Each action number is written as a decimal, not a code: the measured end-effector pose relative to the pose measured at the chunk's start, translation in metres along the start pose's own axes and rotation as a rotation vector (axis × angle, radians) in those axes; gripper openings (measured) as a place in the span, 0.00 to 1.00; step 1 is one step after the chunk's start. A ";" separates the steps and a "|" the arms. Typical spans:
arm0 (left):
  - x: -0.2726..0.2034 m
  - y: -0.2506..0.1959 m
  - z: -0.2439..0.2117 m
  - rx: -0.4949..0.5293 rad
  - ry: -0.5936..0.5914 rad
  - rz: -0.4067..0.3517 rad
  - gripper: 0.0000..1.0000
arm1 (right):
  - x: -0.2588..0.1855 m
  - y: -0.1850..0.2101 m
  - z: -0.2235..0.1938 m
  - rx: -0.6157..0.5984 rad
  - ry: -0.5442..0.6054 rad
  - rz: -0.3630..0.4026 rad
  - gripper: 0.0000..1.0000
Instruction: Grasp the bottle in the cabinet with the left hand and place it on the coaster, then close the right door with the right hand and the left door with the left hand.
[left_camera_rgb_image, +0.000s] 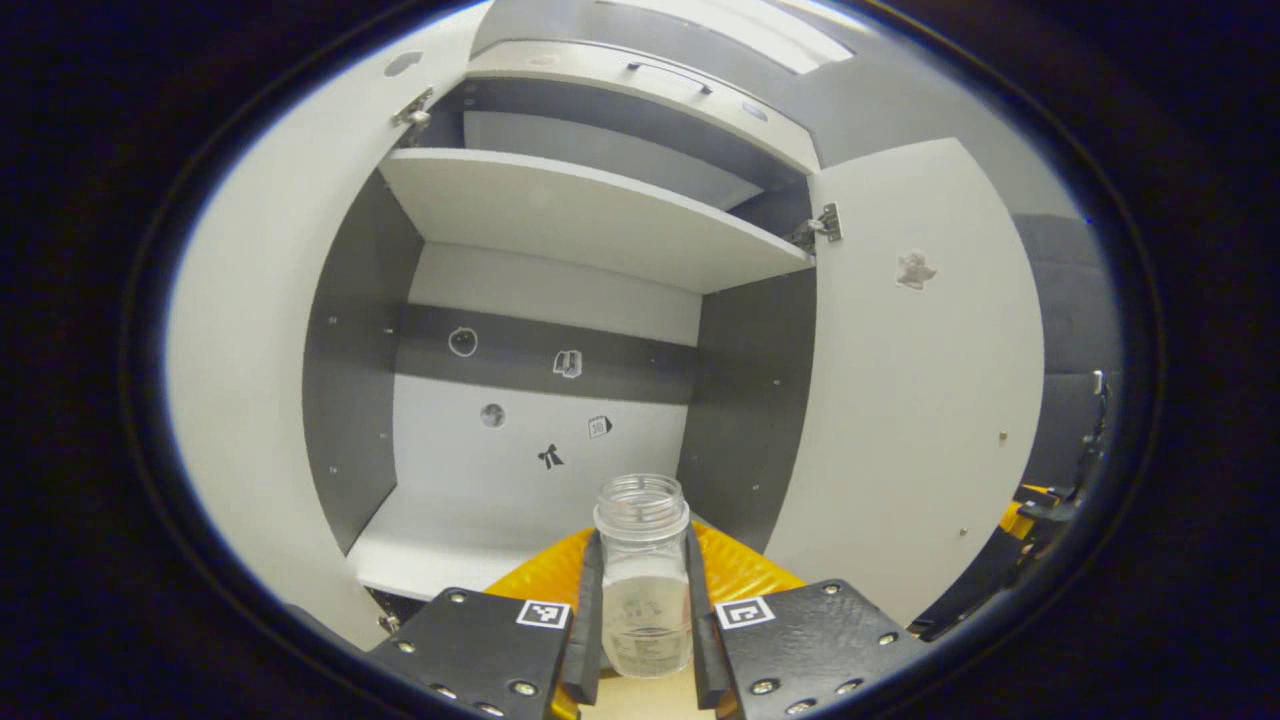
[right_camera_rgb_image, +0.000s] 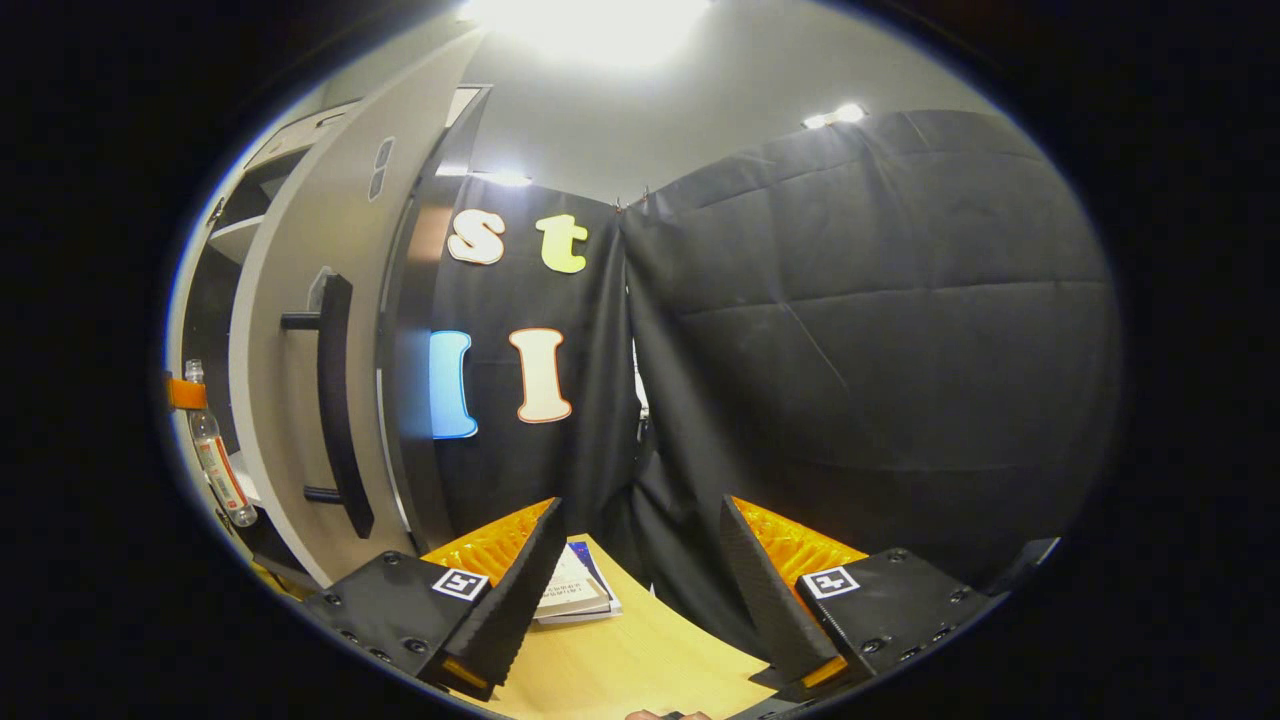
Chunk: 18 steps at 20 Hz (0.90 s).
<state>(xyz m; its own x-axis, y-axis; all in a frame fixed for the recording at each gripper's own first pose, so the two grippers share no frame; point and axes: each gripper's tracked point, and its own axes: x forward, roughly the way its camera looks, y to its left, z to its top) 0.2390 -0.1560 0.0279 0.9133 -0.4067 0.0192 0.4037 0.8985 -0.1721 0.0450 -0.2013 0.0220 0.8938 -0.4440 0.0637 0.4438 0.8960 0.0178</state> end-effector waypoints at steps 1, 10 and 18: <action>-0.007 0.001 -0.009 -0.013 0.007 0.005 0.38 | -0.004 0.000 -0.001 0.001 0.006 0.006 0.94; -0.057 0.005 -0.107 0.019 0.072 0.018 0.39 | -0.028 0.007 -0.008 0.010 0.052 0.038 0.94; -0.083 -0.022 -0.207 0.070 0.146 -0.049 0.40 | -0.062 0.013 -0.016 -0.016 0.097 0.048 0.98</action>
<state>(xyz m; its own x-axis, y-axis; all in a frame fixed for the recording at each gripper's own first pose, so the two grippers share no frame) 0.1439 -0.1761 -0.1741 0.8772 -0.4651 -0.1188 0.4546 0.8844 -0.1058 -0.0033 -0.1623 0.0019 0.9160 -0.3999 -0.0330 0.4002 0.9164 0.0015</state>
